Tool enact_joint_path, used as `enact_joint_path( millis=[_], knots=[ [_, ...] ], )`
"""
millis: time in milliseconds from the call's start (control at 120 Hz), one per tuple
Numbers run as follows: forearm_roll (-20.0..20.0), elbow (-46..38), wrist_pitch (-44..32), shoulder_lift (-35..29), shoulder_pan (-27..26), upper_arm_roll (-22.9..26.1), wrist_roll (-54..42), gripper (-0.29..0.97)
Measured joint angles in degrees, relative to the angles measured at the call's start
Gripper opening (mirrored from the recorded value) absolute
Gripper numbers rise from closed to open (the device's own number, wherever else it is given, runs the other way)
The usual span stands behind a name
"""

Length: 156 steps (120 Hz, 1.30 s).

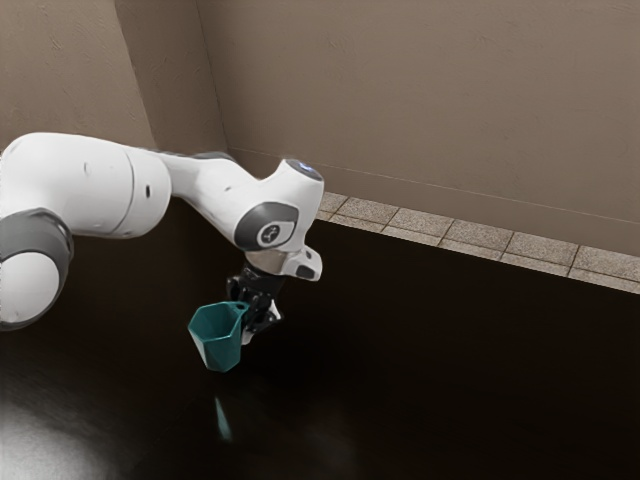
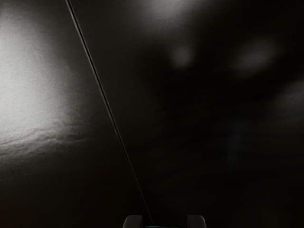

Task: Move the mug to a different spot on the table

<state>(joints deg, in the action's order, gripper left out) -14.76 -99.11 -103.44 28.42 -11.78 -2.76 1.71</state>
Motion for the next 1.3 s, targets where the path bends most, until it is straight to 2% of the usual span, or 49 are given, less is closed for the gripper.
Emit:
enact_joint_path(
  millis=[217,675,742,900,1008,1200,1300],
  knots=[
    [-0.1,3.1,0.2,2.9,2.5,2.2,5.7,-0.11],
    [-0.5,2.9,0.0,3.8,8.0,5.3,12.4,-0.1],
    [-0.5,2.9,-0.2,4.2,8.6,5.9,13.0,-0.03],
    [0.1,3.0,-0.8,4.4,8.9,6.2,13.6,0.26],
    [0.3,3.1,-1.3,4.4,9.1,6.2,13.9,0.41],
    [0.5,4.0,-1.7,1.8,9.6,6.2,14.1,0.56],
    [1.7,1.9,-1.8,-5.8,9.6,6.8,14.2,0.59]
  ],
)
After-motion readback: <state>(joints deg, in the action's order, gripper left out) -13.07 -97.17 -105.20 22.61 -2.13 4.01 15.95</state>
